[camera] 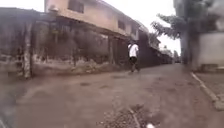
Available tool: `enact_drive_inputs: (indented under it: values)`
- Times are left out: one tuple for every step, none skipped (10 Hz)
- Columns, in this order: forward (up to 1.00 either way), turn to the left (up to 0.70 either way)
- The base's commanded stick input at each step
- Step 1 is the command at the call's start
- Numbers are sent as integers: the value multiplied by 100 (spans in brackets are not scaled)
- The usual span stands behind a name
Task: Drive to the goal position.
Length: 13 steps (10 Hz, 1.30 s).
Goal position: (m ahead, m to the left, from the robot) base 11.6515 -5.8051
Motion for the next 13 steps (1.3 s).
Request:
enact_drive_inputs:
  values:
    - [85,-33]
    - [85,-33]
    - [85,-33]
    - [85,-33]
    - [85,-33]
    - [85,-33]
    - [85,-33]
    - [85,-33]
    - [100,-39]
    - [100,-39]
    - [100,-39]
    - [100,-39]
    - [100,-39]
